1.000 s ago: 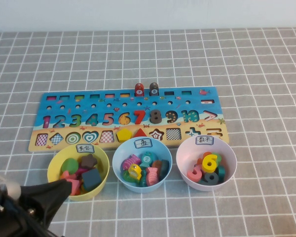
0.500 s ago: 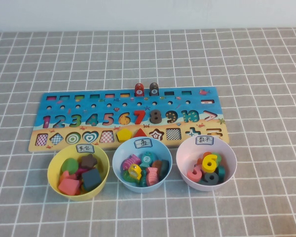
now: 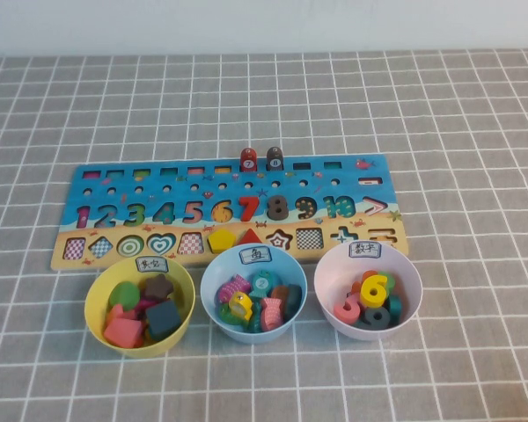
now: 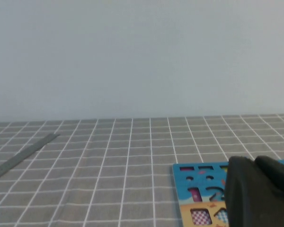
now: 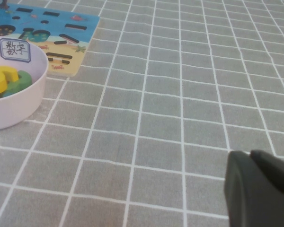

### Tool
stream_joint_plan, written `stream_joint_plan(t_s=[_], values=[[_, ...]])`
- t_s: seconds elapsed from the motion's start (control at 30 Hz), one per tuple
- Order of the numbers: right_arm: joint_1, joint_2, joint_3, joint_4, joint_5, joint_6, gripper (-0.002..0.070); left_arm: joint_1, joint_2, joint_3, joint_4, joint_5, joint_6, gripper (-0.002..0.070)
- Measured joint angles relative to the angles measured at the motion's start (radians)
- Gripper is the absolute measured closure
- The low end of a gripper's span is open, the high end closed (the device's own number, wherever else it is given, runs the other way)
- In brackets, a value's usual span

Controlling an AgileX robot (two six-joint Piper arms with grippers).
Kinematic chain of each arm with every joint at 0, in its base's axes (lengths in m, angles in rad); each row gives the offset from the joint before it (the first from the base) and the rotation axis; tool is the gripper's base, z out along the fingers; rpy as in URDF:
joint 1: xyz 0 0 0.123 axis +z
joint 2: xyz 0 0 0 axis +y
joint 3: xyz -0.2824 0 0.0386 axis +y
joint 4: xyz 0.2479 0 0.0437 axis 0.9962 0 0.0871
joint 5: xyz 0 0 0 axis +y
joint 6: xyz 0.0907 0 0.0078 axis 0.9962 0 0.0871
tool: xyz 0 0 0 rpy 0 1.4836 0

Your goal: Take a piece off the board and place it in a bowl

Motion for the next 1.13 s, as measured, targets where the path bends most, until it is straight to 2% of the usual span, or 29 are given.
stream_joint_plan(t_s=[0.2,0.5,1.13], values=[[0.000,0.000,0.000,0.000,0.000,0.000,0.0694,0.000,0.000,0.002,-0.002,0.083,0.017,0.0678],[0.000,0.000,0.000,0.000,0.000,0.000,0.0694,0.000,0.000,0.005,0.057,0.380,0.017,0.0678],[0.000,0.000,0.000,0.000,0.000,0.000,0.0694,0.000,0.000,0.005,0.067,0.386,0.017,0.0678]])
